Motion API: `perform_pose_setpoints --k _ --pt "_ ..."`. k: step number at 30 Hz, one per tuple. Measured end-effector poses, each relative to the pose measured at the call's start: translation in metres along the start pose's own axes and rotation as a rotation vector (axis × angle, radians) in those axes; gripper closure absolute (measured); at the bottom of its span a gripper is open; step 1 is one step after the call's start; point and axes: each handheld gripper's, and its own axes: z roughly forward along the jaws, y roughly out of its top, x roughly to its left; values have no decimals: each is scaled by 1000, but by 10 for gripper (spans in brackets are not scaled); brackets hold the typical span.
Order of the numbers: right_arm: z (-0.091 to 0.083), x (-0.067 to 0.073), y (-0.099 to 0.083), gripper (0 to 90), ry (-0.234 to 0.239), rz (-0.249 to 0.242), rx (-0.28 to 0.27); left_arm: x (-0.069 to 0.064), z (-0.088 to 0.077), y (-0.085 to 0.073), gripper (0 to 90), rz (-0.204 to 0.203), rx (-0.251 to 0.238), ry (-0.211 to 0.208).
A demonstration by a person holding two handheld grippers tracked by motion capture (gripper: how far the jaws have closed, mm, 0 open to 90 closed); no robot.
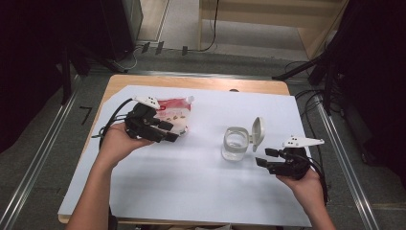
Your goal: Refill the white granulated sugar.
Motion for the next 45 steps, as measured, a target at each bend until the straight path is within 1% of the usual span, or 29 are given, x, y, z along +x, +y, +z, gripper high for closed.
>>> perform_pose_setpoints --k 1,2,3,5,8,9,10,13,14,17,19,21,23,24,30,32,36,37,40,42,43,45 --pt "0 0 0 423 1 1 -1 2 -2 -1 465 3 3 -3" --pt "0 0 0 423 0 6 -1 3 -4 -2 464 2 5 13" --pt "0 -1 0 423 -1 9 -2 3 -6 -3 464 -1 7 16" --pt "0 -1 -1 423 -2 7 2 6 -12 -6 468 -14 -12 26" --pt "0 -2 -1 423 0 8 2 11 -19 -11 471 -26 -15 30" --pt "0 -2 0 423 -3 4 2 12 -20 -12 472 -34 -15 40" --pt "1 -1 0 423 -2 4 2 14 -22 -14 471 -42 -20 41" --pt "2 0 0 423 0 3 5 18 -26 -18 472 -52 -25 52" --pt "2 0 0 423 0 2 6 19 -27 -20 472 -60 -33 50" --pt "2 0 0 423 0 5 9 24 -30 -27 472 -67 -31 69" --pt "2 0 0 424 0 4 8 29 -33 -32 471 -93 -29 78" --pt "3 0 -1 425 0 3 8 33 -36 -35 469 -103 -34 86" --pt "3 0 -1 426 2 3 12 36 -38 -37 467 -113 -50 93" --pt "4 0 -1 427 3 3 12 38 -39 -38 467 -116 -49 93" --pt "5 2 -2 428 6 -5 25 49 -36 -38 446 -138 -57 119" --pt "6 3 -2 428 5 -3 27 52 -32 -35 441 -128 -61 111" --pt "5 4 -4 428 5 -4 27 58 -25 -29 442 -130 -61 118" --pt "5 5 -4 429 3 -2 26 59 -23 -28 442 -136 -73 110" --pt "4 6 -6 429 5 -5 32 61 -19 -23 446 -134 -77 100" --pt "4 7 -7 429 2 -7 32 62 -15 -19 450 -130 -81 106" --pt "4 8 -7 430 3 -8 34 62 -14 -18 455 -129 -87 100" --pt "5 9 -7 430 2 -13 33 63 -10 -15 468 -130 -80 110"
